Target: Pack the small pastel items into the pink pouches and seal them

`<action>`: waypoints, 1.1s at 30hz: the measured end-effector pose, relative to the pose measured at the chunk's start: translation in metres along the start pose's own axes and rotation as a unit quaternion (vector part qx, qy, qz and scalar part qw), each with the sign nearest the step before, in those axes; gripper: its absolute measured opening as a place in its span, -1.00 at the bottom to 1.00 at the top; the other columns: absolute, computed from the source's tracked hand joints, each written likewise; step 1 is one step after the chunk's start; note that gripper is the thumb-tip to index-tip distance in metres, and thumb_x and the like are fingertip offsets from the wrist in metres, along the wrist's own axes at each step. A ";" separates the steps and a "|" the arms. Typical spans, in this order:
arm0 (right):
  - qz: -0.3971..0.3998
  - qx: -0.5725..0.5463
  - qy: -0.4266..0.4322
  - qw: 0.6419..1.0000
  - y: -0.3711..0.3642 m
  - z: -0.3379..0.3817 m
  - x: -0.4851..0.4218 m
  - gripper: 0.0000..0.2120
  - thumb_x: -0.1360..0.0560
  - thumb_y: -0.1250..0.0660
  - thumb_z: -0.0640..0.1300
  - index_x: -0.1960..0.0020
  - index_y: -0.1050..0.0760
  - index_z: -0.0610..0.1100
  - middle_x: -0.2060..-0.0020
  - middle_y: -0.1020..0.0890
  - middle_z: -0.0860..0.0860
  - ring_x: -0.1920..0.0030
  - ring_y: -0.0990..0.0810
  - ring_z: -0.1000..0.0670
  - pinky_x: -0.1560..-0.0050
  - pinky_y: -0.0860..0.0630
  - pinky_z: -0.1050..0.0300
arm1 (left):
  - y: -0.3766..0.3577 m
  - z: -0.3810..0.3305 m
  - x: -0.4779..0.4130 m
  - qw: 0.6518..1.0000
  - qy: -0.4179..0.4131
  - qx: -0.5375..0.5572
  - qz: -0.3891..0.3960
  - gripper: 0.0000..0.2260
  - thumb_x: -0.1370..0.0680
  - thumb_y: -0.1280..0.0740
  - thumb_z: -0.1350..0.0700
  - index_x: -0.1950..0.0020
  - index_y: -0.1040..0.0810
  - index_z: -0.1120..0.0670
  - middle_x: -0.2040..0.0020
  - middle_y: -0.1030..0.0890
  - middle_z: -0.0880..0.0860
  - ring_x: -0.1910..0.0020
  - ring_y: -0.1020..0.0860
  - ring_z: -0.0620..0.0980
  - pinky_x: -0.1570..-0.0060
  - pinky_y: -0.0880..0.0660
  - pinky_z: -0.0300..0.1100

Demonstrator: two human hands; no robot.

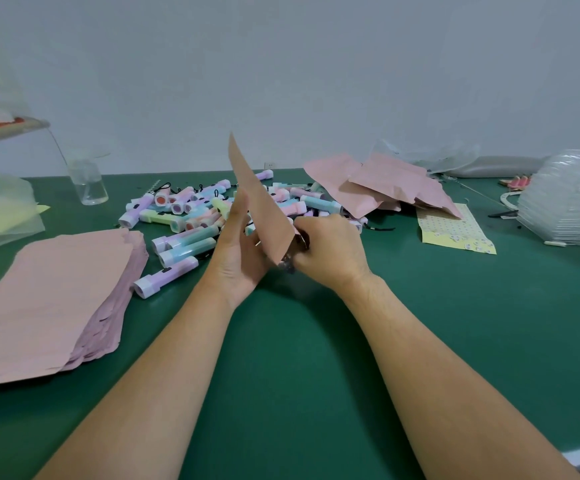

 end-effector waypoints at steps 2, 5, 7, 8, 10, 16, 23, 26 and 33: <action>0.005 -0.017 -0.020 1.000 0.000 0.003 0.001 -0.68 -0.31 -0.23 0.02 0.46 -0.10 0.04 0.59 -0.20 0.15 0.49 -0.29 -0.06 0.41 -0.03 0.21 | 0.002 0.000 -0.002 1.000 -0.004 -0.016 -0.018 -0.28 -0.29 -0.64 -0.29 -0.33 -0.66 0.07 -0.22 -0.69 0.20 -0.16 -0.68 0.14 -0.11 -0.64 0.07; 0.019 0.010 -0.028 0.999 -0.001 0.004 0.000 -0.60 -0.31 -0.29 0.03 0.47 -0.07 -0.01 0.59 -0.18 0.10 0.50 -0.29 -0.10 0.42 -0.03 0.19 | -0.001 0.001 -0.002 0.997 -0.001 -0.072 -0.014 -0.33 -0.30 -0.60 -0.37 -0.27 -0.71 0.01 -0.17 -0.71 0.15 -0.14 -0.68 0.09 -0.16 -0.60 0.05; 0.026 0.060 0.015 0.998 0.002 0.009 0.000 -0.51 -0.32 -0.43 -0.03 0.45 -0.10 -0.02 0.55 -0.14 0.12 0.48 -0.34 -0.15 0.39 -0.01 0.20 | -0.006 0.002 0.000 0.996 0.013 -0.091 -0.020 -0.14 -0.13 -0.61 -0.46 -0.24 -0.68 0.08 -0.02 -0.73 0.12 -0.03 -0.70 0.10 -0.10 -0.62 0.03; 0.029 0.078 0.040 0.996 0.004 0.011 -0.001 -0.52 -0.30 -0.50 -0.07 0.44 -0.15 -0.02 0.54 -0.14 0.11 0.50 -0.33 -0.14 0.38 -0.01 0.22 | -0.009 0.001 0.000 0.995 0.019 -0.097 -0.024 -0.02 -0.07 -0.61 -0.48 -0.28 -0.62 0.13 0.06 -0.72 0.12 0.06 -0.69 0.10 -0.03 -0.63 0.00; 0.028 0.098 0.070 0.992 0.007 0.016 -0.002 -0.60 -0.23 -0.56 -0.13 0.47 -0.31 -0.01 0.55 -0.21 0.04 0.54 -0.25 -0.10 0.37 -0.04 0.25 | -0.012 -0.001 0.001 0.993 0.021 -0.114 -0.018 0.04 -0.09 -0.61 -0.49 -0.37 -0.55 0.13 0.09 -0.70 0.10 0.17 -0.69 0.07 0.08 -0.65 -0.03; 0.018 0.069 -0.002 0.997 0.003 0.018 -0.006 -0.65 -0.39 -0.38 0.01 0.40 -0.27 -0.08 0.52 -0.40 0.01 0.42 -0.46 -0.21 0.43 -0.16 0.15 | -0.010 -0.004 0.003 1.000 -0.004 0.028 -0.006 -0.68 -0.58 -0.39 -0.03 -0.26 -0.63 0.11 -0.15 -0.72 0.15 -0.04 -0.71 0.12 -0.06 -0.66 0.01; -0.049 -0.037 -0.157 0.986 0.001 0.019 -0.003 -0.55 -0.45 -0.41 0.19 0.41 -0.36 -0.06 0.51 -0.48 0.08 0.39 -0.47 0.02 0.38 -0.37 0.11 | 0.000 -0.006 -0.004 0.989 -0.053 0.109 -0.080 -0.50 -0.31 -0.57 -0.07 -0.17 -0.60 0.10 0.01 -0.70 0.13 0.00 -0.67 0.11 -0.01 -0.64 -0.04; -0.072 -0.053 -0.140 0.986 0.002 0.026 -0.002 -0.64 -0.47 -0.45 0.07 0.41 -0.44 -0.05 0.51 -0.51 0.08 0.38 -0.50 -0.02 0.37 -0.44 0.09 | 0.001 -0.005 -0.003 0.990 -0.077 0.083 -0.088 -0.42 -0.31 -0.57 -0.11 -0.24 -0.58 0.10 -0.11 -0.70 0.16 -0.14 -0.65 0.14 -0.18 -0.60 0.01; -0.079 -0.095 -0.033 0.992 0.000 0.037 -0.006 -0.82 -0.48 -0.46 -0.22 0.29 -0.58 -0.20 0.38 -0.55 0.03 0.32 -0.47 -0.09 0.30 -0.49 -0.06 | 0.002 -0.004 -0.004 0.991 -0.085 0.044 -0.098 -0.26 -0.42 -0.50 -0.21 -0.42 -0.50 0.26 -0.34 -0.63 0.25 -0.39 -0.57 0.25 -0.46 -0.46 0.12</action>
Point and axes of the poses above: each hand's wrist, its own x-axis away from the middle knuckle, its own y-axis out of the back of the hand, z = x × y, the point moved 1 cm from there along -x, towards the middle knuckle
